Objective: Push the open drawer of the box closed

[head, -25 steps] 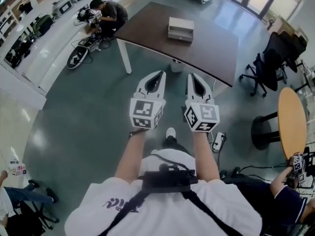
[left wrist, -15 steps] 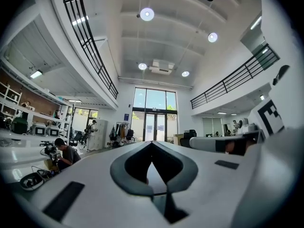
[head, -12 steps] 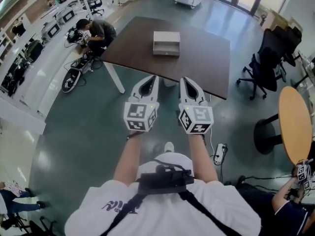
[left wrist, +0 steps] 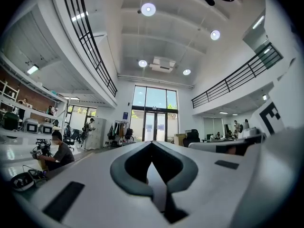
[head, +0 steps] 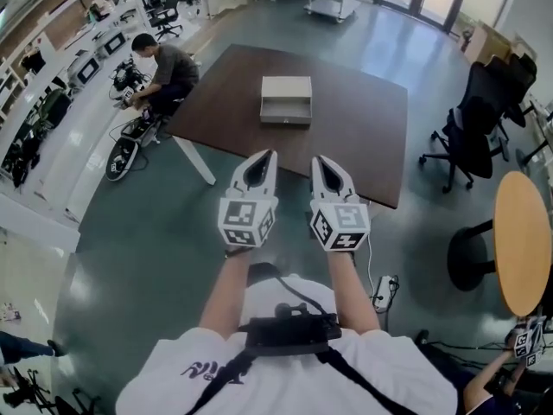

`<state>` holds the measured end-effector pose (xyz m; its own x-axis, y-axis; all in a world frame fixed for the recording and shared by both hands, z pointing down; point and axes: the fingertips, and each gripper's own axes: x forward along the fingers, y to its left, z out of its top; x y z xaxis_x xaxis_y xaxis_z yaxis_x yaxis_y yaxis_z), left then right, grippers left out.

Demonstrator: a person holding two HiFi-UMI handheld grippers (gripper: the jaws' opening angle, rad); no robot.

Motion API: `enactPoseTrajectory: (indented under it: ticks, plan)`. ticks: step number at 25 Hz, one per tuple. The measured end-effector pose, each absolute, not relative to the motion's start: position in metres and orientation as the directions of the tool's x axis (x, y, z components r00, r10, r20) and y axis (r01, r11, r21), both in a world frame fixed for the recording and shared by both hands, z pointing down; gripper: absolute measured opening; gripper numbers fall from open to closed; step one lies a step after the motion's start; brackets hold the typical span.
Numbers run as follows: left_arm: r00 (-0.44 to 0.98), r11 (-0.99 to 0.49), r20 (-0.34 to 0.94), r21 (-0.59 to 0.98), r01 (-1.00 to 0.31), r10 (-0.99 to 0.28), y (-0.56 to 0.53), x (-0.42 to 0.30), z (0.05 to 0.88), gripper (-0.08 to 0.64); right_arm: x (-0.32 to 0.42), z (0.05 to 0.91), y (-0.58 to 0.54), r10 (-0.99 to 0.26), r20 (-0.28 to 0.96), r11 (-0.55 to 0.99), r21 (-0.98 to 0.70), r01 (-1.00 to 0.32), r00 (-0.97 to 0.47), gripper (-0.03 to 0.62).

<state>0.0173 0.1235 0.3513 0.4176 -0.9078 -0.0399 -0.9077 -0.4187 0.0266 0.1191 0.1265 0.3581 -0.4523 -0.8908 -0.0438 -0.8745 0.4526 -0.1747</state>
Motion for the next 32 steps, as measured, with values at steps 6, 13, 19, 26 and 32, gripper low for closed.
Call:
enactPoseTrajectory:
  ticks: [6, 13, 19, 26, 32]
  plan:
    - [0.441, -0.441, -0.013, 0.022, -0.897, -0.898, 0.059, 0.012, 0.360, 0.009, 0.102, 0.370, 0.069, -0.885, -0.010, 0.460, -0.170, -0.871, -0.465, -0.009]
    - [0.474, -0.475, -0.037, 0.025, -0.879, -0.880, -0.051, -0.003, 0.361, 0.009, 0.088, 0.360, -0.038, -0.906, -0.039, 0.424, -0.144, -0.894, -0.423, -0.009]
    - [0.499, -0.501, -0.070, 0.015, -0.865, -0.864, -0.141, -0.030, 0.353, 0.009, 0.059, 0.360, -0.123, -0.913, -0.040, 0.407, -0.128, -0.904, -0.406, -0.009]
    - [0.547, -0.547, -0.021, 0.062, -0.835, -0.837, -0.213, -0.055, 0.387, 0.009, 0.049, 0.393, -0.184, -0.944, 0.011, 0.324, -0.152, -0.934, -0.329, -0.009]
    - [0.578, -0.576, 0.018, 0.073, -0.814, -0.816, -0.242, -0.047, 0.410, 0.009, 0.059, 0.405, -0.216, -0.954, 0.035, 0.290, -0.155, -0.944, -0.298, -0.009]
